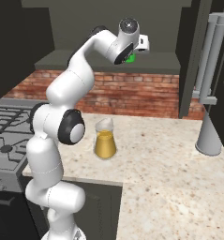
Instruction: There is a tray on the dining counter. Grab the cup, mug, and pitcher and place them on the tray. The pitcher may be placed next to the tray if it cannot fit the tray.
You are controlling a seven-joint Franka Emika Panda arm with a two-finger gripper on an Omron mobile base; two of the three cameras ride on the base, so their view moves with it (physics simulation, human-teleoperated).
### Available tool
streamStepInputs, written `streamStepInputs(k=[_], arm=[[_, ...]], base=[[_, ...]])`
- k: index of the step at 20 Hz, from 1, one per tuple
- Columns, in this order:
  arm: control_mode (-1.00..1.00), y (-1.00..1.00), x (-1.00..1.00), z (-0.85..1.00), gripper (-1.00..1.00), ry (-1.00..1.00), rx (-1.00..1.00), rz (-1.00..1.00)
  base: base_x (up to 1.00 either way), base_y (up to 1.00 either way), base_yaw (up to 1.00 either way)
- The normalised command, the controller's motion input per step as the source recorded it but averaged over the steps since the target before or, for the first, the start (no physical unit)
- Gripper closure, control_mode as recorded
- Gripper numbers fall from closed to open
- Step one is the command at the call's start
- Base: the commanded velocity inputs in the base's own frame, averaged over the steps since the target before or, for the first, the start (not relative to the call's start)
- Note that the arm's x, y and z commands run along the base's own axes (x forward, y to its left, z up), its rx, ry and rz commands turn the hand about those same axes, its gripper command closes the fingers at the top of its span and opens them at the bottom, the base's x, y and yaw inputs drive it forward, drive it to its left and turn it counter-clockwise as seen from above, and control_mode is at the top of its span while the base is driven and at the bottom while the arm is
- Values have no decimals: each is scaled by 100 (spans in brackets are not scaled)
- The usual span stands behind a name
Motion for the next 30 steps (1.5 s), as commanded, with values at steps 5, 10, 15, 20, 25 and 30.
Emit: streamStepInputs(k=[5,10,15,20,25,30], arm=[[-100,0,0,0,100,0,0,0],[-100,0,-3,0,100,0,0,0],[-100,0,-24,4,100,-4,0,0],[-100,0,-41,0,100,-4,0,0],[-100,0,-61,0,100,-5,0,0],[-100,2,-68,0,100,-2,0,0]], base=[[0,0,0],[0,0,0],[0,0,0],[0,0,0],[0,0,0],[0,0,0]])
